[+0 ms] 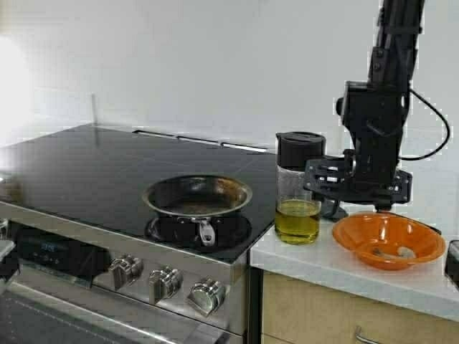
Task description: Add oil to the pan and cook the shrimp and serve it
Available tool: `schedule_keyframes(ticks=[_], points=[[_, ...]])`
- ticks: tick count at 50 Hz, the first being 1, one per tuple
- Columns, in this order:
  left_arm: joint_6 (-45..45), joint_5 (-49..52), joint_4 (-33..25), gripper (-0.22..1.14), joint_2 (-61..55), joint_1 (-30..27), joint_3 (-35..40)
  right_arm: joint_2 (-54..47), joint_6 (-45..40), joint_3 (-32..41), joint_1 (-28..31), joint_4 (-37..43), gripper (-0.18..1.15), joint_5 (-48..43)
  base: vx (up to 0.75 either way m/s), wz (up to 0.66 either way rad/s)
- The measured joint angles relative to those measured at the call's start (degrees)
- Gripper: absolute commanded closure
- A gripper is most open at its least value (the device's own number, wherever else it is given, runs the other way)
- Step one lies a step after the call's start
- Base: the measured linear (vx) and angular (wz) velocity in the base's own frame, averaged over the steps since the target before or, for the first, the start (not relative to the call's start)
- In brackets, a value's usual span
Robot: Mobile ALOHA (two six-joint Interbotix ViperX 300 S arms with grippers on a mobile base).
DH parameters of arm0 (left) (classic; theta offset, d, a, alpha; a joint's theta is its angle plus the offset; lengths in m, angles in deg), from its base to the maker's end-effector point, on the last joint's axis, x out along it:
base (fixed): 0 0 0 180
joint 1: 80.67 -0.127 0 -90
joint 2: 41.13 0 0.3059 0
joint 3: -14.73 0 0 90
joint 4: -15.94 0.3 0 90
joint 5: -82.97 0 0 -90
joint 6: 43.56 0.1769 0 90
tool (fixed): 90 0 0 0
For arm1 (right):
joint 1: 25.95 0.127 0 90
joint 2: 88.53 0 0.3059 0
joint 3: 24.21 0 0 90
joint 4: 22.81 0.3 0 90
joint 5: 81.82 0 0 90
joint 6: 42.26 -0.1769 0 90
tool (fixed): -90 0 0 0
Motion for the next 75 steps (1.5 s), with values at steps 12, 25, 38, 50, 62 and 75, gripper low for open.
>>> schedule_keyframes(ticks=[12,25,38,50,62,75], points=[[0.0,0.0,0.1,0.89,-0.2,0.0,0.0,-1.1,0.0,1.7,-1.9,-0.9,-0.06,0.2,0.0,0.0],[0.0,0.0,0.0,0.89,-0.1,0.0,0.0,-1.8,0.2,3.1,-3.7,-2.8,-0.04,0.4,0.0,0.0],[0.0,0.0,0.0,0.89,-0.2,0.0,0.1,-1.9,0.5,4.4,-3.1,-2.4,0.71,0.5,0.0,0.0],[0.0,-0.1,0.1,0.89,-0.2,0.0,0.0,-2.2,1.8,6.8,-3.9,-1.1,0.9,1.1,0.0,0.0],[0.0,0.0,0.0,0.89,-0.2,0.0,0.1,-2.2,1.8,7.7,-3.3,-0.2,0.89,1.6,0.0,0.0],[0.0,0.0,0.0,0.89,-0.2,0.0,-0.1,1.1,6.3,7.5,-2.9,4.4,0.89,1.7,0.0,0.0]])
